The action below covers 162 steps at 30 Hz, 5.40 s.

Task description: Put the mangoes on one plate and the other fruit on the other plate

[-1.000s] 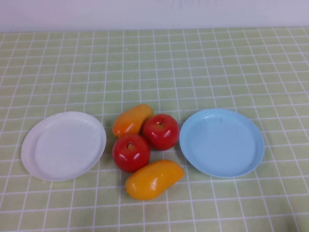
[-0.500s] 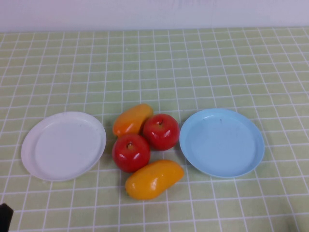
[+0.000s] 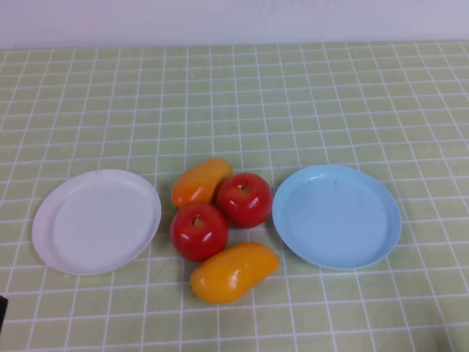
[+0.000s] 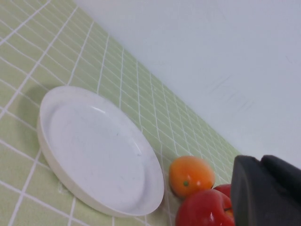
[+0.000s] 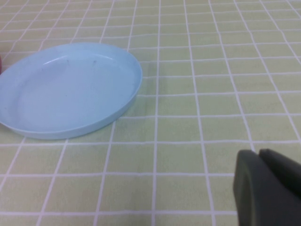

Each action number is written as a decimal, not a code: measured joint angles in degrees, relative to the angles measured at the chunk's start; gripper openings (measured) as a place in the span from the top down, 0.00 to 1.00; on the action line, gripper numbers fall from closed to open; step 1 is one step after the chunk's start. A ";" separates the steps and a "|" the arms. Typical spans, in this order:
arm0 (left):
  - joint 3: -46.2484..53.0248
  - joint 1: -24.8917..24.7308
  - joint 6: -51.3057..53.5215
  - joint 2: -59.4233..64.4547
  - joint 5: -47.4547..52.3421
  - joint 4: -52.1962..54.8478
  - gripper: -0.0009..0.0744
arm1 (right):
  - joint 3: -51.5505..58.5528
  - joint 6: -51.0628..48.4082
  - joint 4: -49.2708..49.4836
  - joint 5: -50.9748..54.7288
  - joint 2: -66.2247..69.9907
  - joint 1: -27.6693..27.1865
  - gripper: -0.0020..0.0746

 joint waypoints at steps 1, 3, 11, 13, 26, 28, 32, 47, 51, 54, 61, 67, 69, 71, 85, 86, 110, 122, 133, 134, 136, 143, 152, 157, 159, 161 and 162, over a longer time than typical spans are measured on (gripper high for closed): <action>0.00 0.00 0.00 0.00 0.00 -0.05 0.99 | 0.00 0.00 0.00 0.00 0.00 0.00 0.99; 0.00 0.00 0.00 0.00 0.30 -0.05 0.99 | 0.00 0.00 0.00 0.00 0.00 0.00 0.99; -13.45 0.00 3.40 12.53 14.56 6.15 0.99 | 0.00 0.00 0.00 0.00 0.00 0.00 0.99; -18.58 0.00 5.17 18.14 19.47 8.84 0.99 | 0.00 0.00 0.00 0.00 0.00 0.00 0.99; -40.46 0.00 24.13 47.76 34.12 15.32 0.99 | 0.00 0.00 0.00 0.00 0.00 0.00 0.99; -43.60 0.00 25.42 52.23 36.56 15.46 0.99 | 0.00 0.00 0.00 0.00 0.00 0.00 0.99; -51.36 0.00 26.05 62.11 42.70 15.46 0.99 | 0.00 0.00 0.00 0.00 0.00 0.00 0.99; -75.88 -23.96 16.06 87.81 49.97 33.79 0.99 | 0.00 0.00 0.00 0.00 0.00 0.00 0.99; -79.79 -29.98 13.25 92.32 51.15 40.75 0.99 | 0.00 0.00 0.00 0.00 0.00 0.00 1.00; -81.55 -33.28 12.27 94.75 51.39 46.00 0.97 | 0.00 0.00 0.00 0.00 0.00 0.00 0.99; -82.34 -34.84 10.75 97.76 51.60 48.51 0.44 | 0.00 0.00 0.00 0.00 0.00 0.00 0.99; -82.57 -34.84 7.11 100.13 51.60 48.49 0.11 | 0.00 0.00 0.00 0.00 0.00 0.00 1.00; -83.30 -34.84 6.25 101.00 51.82 48.49 0.10 | 0.00 0.00 0.00 0.00 0.00 0.00 0.99; -84.02 -34.84 5.76 102.07 52.35 48.49 0.10 | 0.00 0.00 0.00 0.00 0.00 0.00 1.00; -86.58 -31.08 5.25 107.64 53.75 46.35 0.10 | 0.00 0.00 0.00 0.00 0.00 0.00 1.00; -86.58 -31.07 5.35 107.90 53.75 45.92 0.10 | 0.00 0.00 0.00 0.00 0.00 0.00 1.00; -87.44 -30.86 7.66 110.10 52.14 44.04 0.22 | 0.00 0.00 0.00 0.00 0.00 0.00 0.99; -93.86 -30.86 5.09 107.26 59.38 56.35 0.22 | 0.00 0.00 0.00 0.00 0.00 0.00 1.00; -93.47 -22.78 1.26 105.36 59.90 59.11 0.22 | 0.00 0.00 0.00 0.00 0.00 0.00 0.99; -93.10 -21.75 1.19 105.00 59.90 58.67 0.22 | 0.00 0.00 0.00 0.00 0.00 0.00 0.99; -91.85 -19.16 1.05 104.01 59.90 57.10 0.22 | 0.00 0.00 0.00 0.00 0.00 0.00 0.99; -88.36 -12.32 1.06 103.10 60.02 55.41 0.22 | 0.00 0.00 0.00 0.00 0.00 0.00 0.99; -86.16 -10.28 1.06 104.63 60.02 54.94 0.22 | 0.00 0.00 0.00 0.00 0.00 0.00 0.99; -85.91 -10.28 0.81 106.30 59.90 54.64 0.13 | 0.00 0.00 0.00 0.00 0.00 0.00 0.99; -85.91 -10.28 0.81 106.46 59.90 54.64 0.10 | 0.00 0.00 0.00 0.00 0.00 0.00 0.99; -85.91 -10.28 0.69 106.46 59.90 54.64 0.10 | 0.00 0.00 0.00 0.00 0.00 0.00 0.99; -86.14 -10.28 0.69 106.46 59.90 54.64 0.10 | 0.00 0.00 0.00 0.00 0.00 0.00 0.99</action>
